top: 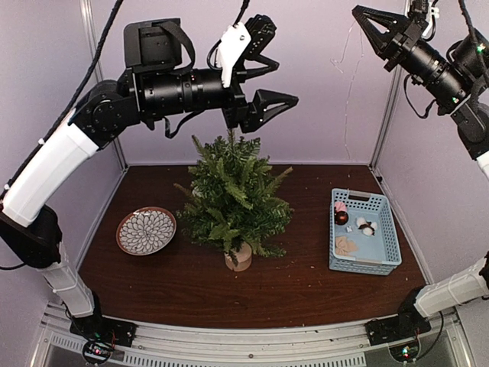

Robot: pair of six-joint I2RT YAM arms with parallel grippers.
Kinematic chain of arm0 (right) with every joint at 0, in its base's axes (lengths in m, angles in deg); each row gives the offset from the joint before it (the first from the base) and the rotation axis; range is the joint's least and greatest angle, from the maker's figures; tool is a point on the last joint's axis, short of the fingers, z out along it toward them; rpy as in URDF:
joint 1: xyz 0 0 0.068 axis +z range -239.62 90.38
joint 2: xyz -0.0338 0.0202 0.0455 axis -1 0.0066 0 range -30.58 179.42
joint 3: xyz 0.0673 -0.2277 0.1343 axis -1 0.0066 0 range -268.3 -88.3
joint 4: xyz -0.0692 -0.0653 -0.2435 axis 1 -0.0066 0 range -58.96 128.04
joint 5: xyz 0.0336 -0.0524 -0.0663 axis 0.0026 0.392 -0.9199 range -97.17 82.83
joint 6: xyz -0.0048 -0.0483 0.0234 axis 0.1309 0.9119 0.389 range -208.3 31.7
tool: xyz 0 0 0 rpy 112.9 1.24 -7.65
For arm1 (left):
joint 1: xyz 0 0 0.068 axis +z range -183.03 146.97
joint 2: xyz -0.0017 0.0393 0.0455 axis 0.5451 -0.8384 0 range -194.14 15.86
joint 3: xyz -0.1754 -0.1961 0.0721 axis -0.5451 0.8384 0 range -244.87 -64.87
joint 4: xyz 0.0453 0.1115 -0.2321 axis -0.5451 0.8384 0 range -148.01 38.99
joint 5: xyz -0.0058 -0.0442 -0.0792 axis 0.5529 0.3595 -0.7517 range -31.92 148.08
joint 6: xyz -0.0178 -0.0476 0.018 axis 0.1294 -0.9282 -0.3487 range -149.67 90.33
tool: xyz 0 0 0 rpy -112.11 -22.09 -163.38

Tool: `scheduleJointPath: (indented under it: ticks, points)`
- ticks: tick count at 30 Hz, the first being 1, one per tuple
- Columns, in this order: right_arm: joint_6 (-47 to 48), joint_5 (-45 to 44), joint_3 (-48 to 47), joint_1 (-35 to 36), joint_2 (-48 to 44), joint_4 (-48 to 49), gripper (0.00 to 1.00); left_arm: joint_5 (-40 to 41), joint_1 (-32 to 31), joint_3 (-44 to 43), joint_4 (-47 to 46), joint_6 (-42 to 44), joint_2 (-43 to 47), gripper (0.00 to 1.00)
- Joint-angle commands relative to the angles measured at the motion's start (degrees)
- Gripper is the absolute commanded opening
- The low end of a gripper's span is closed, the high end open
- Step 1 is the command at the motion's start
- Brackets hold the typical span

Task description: Decorate the small christmas tree

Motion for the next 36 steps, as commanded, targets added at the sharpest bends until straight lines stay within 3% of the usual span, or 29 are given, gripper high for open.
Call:
scheduleJointPath:
  ticks: [1,7,19,36]
  points:
    - [-2.9,6.4,1.5,1.0,-1.3,0.6,0.00,-1.0,-0.9,0.4,-8.7,0.7,-1.8,0.77]
    - [-4.2,8.5,3.4,2.0,-2.4,0.1,0.00,-3.4,-1.0,-1.7,-10.0,1.1,-4.7,0.63]
    - [-4.1,10.4,3.1,4.1,-2.2,-1.6,0.00,-3.7,-1.7,-3.7,-11.7,1.4,-7.2,0.47]
    - [-3.7,11.9,2.8,5.0,-0.9,-2.3,0.00,-4.9,-2.3,-4.1,-13.2,2.2,-8.4,0.37]
